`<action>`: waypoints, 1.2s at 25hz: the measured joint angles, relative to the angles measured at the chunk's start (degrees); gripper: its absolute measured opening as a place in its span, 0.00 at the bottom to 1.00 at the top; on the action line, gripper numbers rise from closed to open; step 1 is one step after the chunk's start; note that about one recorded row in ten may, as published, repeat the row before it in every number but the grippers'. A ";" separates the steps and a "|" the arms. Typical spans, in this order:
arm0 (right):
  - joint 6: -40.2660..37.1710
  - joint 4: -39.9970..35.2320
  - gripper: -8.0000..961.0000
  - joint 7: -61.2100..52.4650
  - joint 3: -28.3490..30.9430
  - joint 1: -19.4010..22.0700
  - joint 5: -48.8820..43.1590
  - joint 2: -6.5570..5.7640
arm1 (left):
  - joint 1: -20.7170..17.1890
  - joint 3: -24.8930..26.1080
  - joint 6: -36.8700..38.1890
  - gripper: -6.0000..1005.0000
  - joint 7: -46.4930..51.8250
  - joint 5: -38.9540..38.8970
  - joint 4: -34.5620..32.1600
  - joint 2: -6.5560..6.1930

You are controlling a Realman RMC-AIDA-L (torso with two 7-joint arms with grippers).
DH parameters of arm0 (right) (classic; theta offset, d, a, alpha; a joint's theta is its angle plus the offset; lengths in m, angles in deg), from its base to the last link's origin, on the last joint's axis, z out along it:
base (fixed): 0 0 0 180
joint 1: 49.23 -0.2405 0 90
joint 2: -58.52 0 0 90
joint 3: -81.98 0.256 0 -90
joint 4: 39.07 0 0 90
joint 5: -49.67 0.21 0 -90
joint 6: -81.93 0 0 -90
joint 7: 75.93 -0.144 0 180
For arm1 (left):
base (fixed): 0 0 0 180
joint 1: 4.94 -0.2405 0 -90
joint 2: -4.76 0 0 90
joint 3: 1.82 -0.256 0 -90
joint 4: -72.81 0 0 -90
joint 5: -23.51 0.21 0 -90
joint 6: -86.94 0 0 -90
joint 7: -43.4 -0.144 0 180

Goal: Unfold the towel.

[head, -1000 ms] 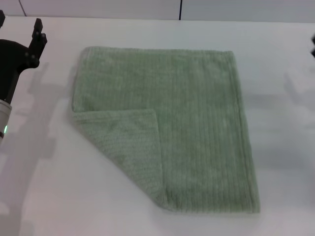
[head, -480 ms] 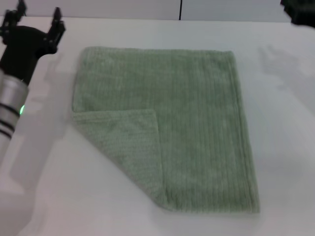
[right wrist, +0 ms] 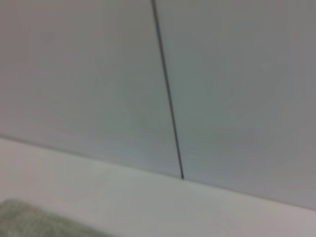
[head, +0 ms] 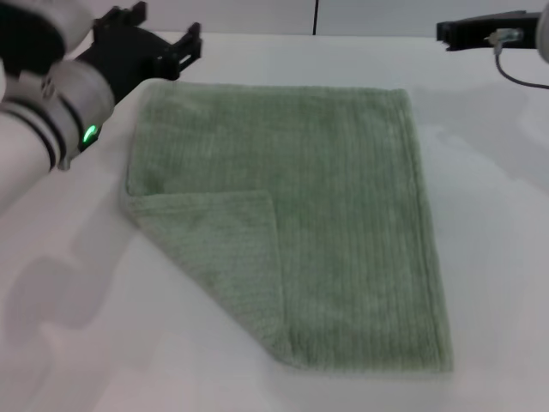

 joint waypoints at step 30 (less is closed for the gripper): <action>11.27 -15.34 0.01 -5.17 4.49 -14.45 -6.07 -1.33 | -0.05 7.72 -59.70 0.76 -17.11 2.00 35.24 5.43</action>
